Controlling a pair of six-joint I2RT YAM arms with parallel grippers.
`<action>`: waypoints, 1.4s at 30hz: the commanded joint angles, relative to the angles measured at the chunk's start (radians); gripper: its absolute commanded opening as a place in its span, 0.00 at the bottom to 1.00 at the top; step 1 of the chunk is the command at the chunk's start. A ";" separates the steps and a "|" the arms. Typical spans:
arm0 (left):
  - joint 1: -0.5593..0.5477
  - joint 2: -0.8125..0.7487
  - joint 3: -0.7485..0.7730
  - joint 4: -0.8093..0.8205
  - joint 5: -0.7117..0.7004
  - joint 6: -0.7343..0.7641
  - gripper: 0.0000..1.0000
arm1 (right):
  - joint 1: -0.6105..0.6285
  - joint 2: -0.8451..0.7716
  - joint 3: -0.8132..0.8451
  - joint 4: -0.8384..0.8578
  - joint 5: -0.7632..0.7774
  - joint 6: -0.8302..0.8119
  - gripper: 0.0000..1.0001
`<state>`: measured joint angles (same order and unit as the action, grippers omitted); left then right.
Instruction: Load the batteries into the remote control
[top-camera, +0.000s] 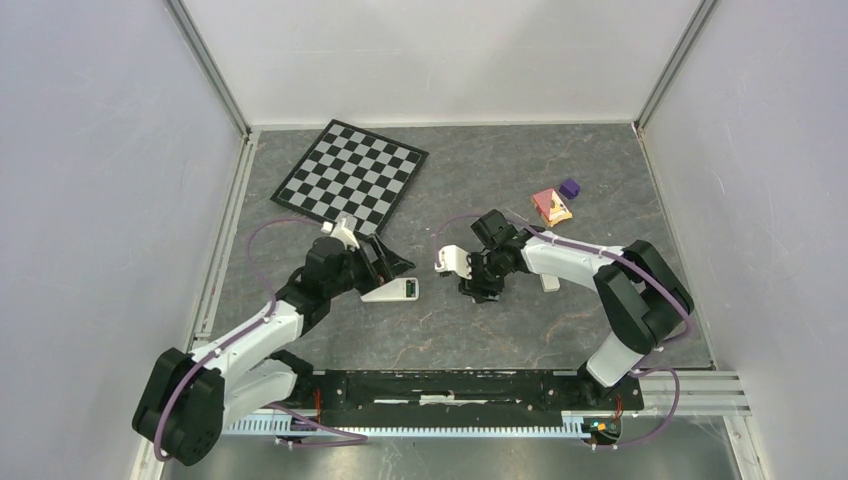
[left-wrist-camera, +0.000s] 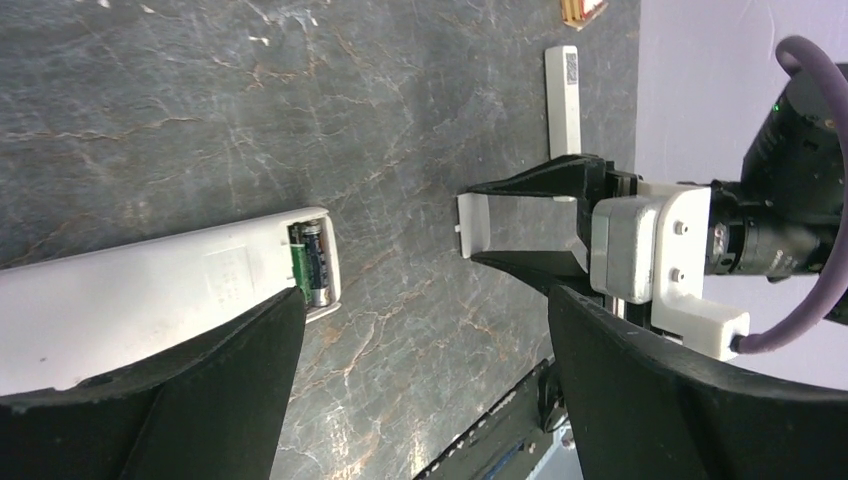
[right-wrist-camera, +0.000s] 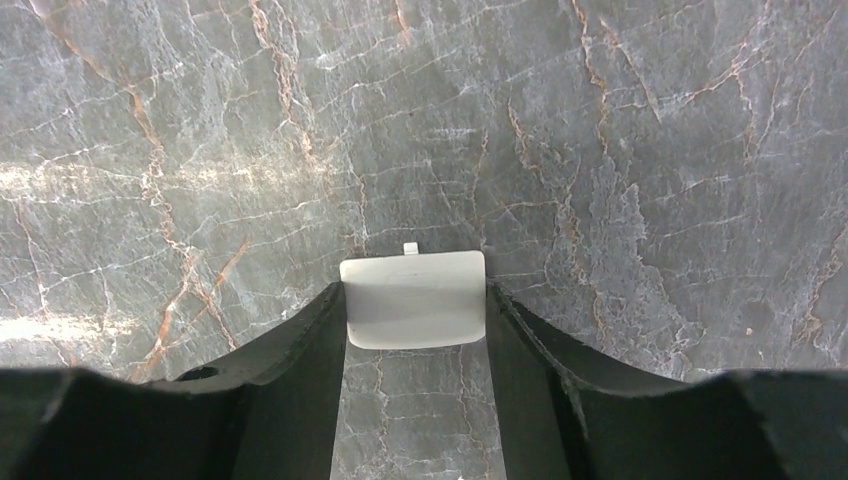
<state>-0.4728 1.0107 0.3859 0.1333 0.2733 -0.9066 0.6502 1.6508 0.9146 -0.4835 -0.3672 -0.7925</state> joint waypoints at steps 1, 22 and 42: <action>0.000 0.030 0.018 0.106 0.085 0.031 0.95 | -0.028 0.055 -0.008 -0.034 0.029 -0.060 0.51; -0.092 0.340 0.056 0.431 0.179 -0.114 0.80 | -0.048 -0.167 -0.099 0.194 -0.105 0.060 0.52; -0.143 0.658 0.184 0.658 0.318 -0.258 0.64 | -0.048 -0.207 -0.111 0.394 -0.245 0.182 0.52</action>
<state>-0.6029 1.6482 0.5255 0.7422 0.5575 -1.1294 0.6064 1.4719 0.7921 -0.1589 -0.5667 -0.6312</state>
